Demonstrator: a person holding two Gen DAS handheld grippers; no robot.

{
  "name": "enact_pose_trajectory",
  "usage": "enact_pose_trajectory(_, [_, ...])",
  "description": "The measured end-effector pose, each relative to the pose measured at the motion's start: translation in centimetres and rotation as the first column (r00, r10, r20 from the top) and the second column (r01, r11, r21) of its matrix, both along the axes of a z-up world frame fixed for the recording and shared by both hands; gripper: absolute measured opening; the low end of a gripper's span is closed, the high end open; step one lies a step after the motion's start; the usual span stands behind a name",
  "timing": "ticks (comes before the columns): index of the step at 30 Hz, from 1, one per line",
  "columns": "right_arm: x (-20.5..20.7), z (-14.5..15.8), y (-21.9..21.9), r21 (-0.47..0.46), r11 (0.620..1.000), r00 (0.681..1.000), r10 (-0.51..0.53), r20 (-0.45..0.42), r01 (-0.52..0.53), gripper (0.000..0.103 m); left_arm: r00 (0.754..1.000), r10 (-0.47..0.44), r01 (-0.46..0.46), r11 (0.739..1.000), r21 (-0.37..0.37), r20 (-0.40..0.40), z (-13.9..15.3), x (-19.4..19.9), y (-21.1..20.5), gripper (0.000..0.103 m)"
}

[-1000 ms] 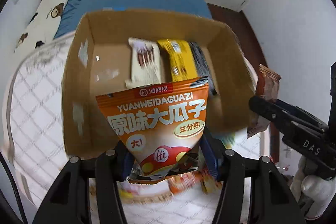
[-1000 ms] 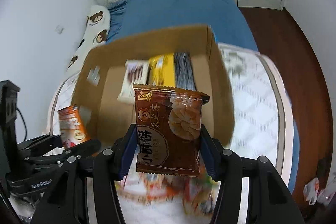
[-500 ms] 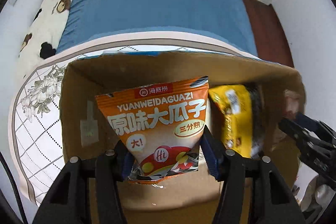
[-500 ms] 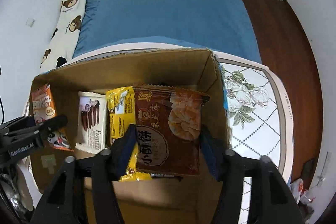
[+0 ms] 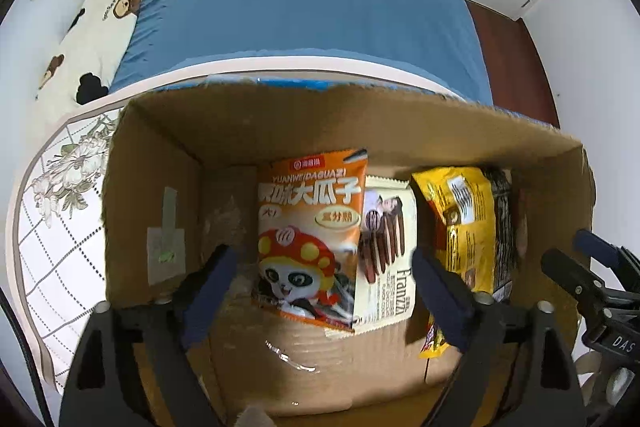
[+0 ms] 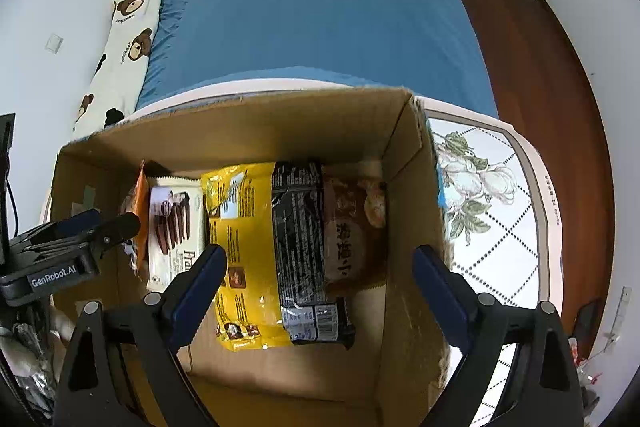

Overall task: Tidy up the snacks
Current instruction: 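Lift both tools out of the box toward the remaining snacks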

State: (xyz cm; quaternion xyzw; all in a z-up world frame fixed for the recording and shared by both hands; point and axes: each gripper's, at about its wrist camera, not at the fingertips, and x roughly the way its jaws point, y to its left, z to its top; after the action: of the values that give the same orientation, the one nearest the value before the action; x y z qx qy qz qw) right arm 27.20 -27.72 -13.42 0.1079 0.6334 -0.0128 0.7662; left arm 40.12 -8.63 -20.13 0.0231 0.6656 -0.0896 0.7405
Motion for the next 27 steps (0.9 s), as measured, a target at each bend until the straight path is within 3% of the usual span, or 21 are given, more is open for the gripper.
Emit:
enact_pose_trajectory(7, [-2.0,0.5,1.9,-0.019,1.000,1.000,0.014,0.023,-0.013,0.099,0.998,-0.008,0.008,1.000,-0.013,0.058,2.1,-2.8,-0.1,0.098])
enact_pose_trajectory(10, [-3.2,1.2,2.7,-0.035,0.999,0.999,0.024,0.042,-0.023,0.099,0.992,0.004,-0.005,1.000,0.009,0.122,3.6,-4.6,0.5,0.098])
enact_pose_trajectory(18, [-7.0,3.2,4.3,-0.075,0.996,0.994,0.048,0.103,-0.040,0.099,0.965,0.025,-0.031,0.999,0.017,0.262,6.9,-10.1,2.0,0.098])
enact_pose_trajectory(27, [-12.8,7.8,5.3,-0.138,0.990,0.971,0.057,0.233,-0.025,0.099,0.920,0.043,-0.053,0.998,0.016,0.391,11.3,-16.0,3.7,0.098])
